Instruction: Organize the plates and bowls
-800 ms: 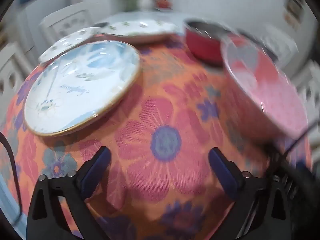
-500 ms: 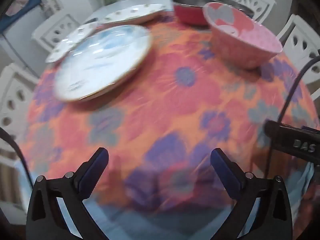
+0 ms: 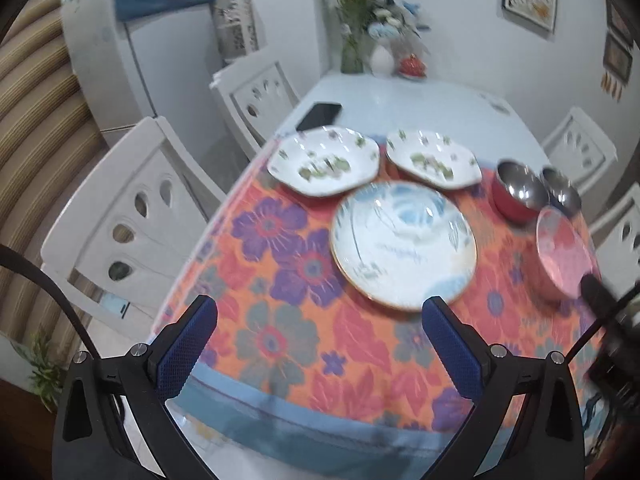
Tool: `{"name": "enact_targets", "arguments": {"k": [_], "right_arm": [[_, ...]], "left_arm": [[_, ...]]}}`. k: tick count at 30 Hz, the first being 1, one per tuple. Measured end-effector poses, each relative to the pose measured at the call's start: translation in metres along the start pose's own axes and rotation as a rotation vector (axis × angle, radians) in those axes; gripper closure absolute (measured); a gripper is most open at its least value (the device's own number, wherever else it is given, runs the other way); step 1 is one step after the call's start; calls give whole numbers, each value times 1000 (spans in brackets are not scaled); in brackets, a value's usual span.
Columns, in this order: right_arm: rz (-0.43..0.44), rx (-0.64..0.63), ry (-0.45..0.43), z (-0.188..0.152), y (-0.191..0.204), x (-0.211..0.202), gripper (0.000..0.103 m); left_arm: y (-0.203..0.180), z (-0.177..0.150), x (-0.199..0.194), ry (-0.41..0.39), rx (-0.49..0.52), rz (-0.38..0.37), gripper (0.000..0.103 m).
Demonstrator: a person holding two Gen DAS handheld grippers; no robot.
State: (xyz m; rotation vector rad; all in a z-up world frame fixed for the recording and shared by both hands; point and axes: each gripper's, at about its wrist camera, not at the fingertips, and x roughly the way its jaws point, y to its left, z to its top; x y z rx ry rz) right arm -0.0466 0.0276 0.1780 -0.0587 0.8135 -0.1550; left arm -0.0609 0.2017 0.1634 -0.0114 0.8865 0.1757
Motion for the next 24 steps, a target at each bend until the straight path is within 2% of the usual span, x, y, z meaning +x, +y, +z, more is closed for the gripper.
{"name": "enact_targets", "arguments": {"k": [2, 4, 9, 12, 17, 24], "right_arm": [[-4, -2, 14, -1, 14, -3, 0], [29, 13, 5, -5, 21, -10, 0], [-20, 32, 33, -1, 41, -2, 0], [-52, 58, 61, -2, 48, 9, 0], [-106, 71, 133, -4, 52, 24, 0], [-112, 66, 160, 1, 58, 34, 0]], "left_arm": [[6, 8, 0, -33, 16, -3, 1], [8, 12, 5, -65, 52, 4, 1], [27, 31, 18, -69, 44, -67, 1], [32, 36, 29, -67, 64, -69, 1], [36, 40, 41, -45, 64, -118, 1], [29, 43, 48, -49, 100, -134, 1]]}}
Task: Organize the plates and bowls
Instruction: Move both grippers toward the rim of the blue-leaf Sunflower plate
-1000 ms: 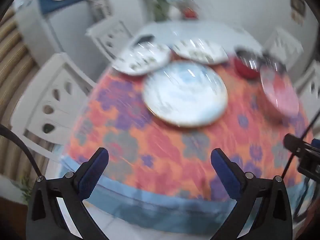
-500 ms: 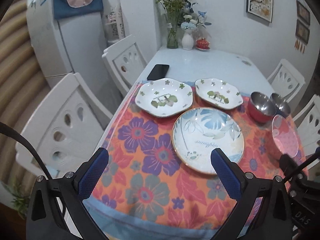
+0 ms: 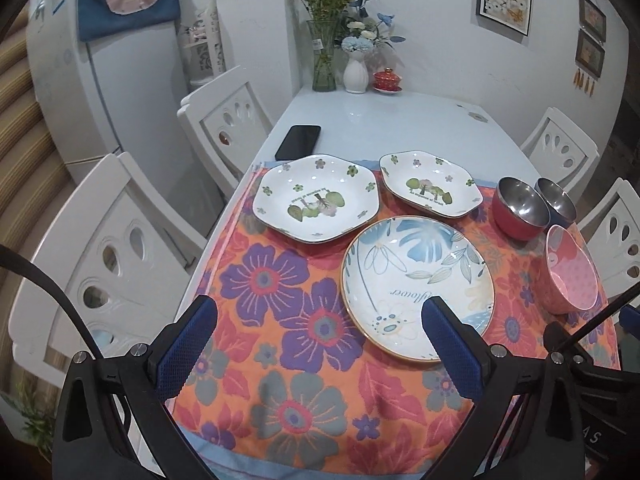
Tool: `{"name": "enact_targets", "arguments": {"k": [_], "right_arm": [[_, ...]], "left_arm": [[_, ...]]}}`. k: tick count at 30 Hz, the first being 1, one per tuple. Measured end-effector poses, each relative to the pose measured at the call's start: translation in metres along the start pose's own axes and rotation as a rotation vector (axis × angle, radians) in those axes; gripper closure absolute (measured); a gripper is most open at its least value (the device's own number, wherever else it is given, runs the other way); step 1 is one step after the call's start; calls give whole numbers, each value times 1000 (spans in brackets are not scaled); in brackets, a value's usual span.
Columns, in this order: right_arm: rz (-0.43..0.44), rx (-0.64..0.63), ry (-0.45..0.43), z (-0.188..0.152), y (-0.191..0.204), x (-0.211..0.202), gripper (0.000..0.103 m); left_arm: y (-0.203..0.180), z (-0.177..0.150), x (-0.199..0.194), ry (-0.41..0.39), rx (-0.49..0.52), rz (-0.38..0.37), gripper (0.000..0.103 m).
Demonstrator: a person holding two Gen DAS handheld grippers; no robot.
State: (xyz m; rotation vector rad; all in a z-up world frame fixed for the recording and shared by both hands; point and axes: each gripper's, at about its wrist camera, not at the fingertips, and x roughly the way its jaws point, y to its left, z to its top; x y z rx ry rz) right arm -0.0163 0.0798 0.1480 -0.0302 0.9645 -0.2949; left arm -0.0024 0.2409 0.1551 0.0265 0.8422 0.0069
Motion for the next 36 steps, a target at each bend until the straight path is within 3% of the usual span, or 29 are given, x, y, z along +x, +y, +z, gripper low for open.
{"name": "enact_targets", "arguments": {"k": [17, 36], "right_arm": [[53, 33, 70, 6, 3, 23, 0], [36, 48, 126, 17, 7, 52, 0]], "left_arm": [[1, -3, 11, 27, 8, 22, 1], [-2, 7, 40, 69, 17, 3, 1]]}}
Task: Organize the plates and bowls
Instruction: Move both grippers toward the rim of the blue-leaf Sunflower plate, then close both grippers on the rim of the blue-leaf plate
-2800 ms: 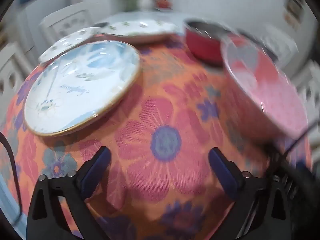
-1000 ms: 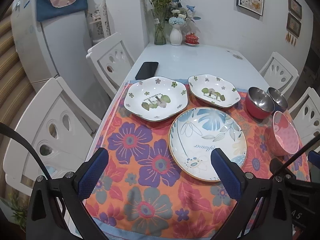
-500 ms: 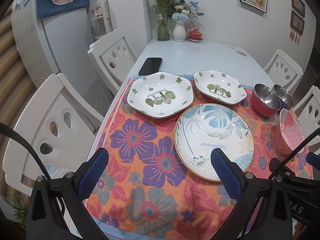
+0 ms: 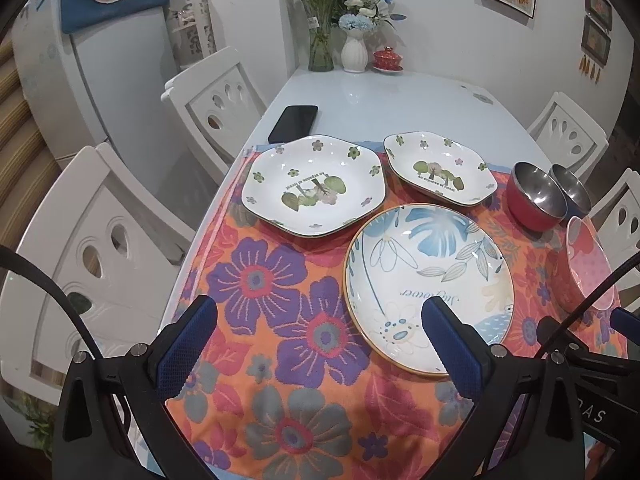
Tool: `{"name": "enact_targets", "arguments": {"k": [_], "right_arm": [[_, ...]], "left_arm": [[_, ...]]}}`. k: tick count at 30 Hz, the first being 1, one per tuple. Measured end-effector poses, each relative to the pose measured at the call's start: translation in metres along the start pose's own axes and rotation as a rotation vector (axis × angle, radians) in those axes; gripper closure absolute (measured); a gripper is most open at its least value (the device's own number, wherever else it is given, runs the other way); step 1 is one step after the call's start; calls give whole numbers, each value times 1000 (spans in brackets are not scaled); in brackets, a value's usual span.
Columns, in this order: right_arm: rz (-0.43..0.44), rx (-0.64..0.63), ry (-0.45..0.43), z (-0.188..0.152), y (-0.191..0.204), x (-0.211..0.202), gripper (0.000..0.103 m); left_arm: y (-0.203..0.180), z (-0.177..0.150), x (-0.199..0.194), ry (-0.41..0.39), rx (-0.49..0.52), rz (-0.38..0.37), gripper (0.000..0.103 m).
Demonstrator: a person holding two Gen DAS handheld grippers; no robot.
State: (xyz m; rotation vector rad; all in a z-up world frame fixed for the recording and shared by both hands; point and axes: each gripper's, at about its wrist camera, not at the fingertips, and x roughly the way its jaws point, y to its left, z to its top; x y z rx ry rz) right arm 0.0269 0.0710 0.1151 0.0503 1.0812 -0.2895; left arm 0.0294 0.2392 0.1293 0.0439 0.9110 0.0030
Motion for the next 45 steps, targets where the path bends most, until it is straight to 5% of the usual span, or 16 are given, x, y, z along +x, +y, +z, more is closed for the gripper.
{"name": "enact_targets", "arguments": {"k": [45], "right_arm": [[-3, 3, 21, -2, 6, 7, 0]], "left_arm": [[-2, -1, 7, 13, 8, -15, 1]]}}
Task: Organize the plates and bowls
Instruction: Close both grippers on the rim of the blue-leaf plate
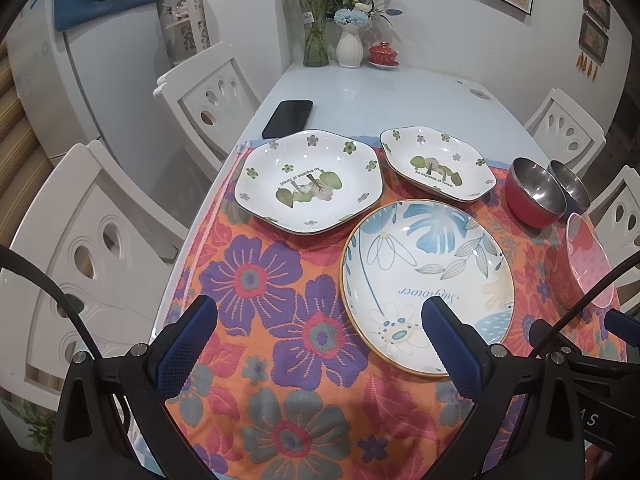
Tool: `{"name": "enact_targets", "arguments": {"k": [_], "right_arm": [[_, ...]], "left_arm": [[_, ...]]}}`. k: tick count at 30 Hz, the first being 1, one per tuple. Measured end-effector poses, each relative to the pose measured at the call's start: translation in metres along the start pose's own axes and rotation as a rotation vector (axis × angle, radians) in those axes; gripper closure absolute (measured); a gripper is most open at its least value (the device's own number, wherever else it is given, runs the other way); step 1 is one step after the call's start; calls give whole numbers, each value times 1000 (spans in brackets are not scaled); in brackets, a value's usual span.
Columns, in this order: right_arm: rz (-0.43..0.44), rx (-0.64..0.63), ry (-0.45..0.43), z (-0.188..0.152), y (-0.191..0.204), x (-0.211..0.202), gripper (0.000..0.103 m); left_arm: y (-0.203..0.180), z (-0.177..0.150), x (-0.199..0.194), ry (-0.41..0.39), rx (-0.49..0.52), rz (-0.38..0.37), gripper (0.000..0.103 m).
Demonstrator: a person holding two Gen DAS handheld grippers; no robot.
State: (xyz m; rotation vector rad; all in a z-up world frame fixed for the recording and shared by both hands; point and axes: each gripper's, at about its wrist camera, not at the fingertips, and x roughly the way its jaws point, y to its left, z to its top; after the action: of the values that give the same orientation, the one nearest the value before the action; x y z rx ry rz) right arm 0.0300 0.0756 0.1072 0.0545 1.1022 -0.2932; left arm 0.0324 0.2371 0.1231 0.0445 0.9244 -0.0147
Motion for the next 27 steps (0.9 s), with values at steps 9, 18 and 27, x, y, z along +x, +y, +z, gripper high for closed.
{"name": "enact_targets", "arguments": {"k": [9, 18, 27], "right_arm": [[12, 27, 23, 11, -10, 23, 0], [69, 24, 77, 29, -11, 74, 1], [127, -9, 131, 47, -3, 118, 22]], "left_arm": [[4, 2, 26, 30, 15, -21, 1], [6, 3, 79, 92, 26, -65, 2], [-4, 7, 123, 167, 33, -114, 25]]}}
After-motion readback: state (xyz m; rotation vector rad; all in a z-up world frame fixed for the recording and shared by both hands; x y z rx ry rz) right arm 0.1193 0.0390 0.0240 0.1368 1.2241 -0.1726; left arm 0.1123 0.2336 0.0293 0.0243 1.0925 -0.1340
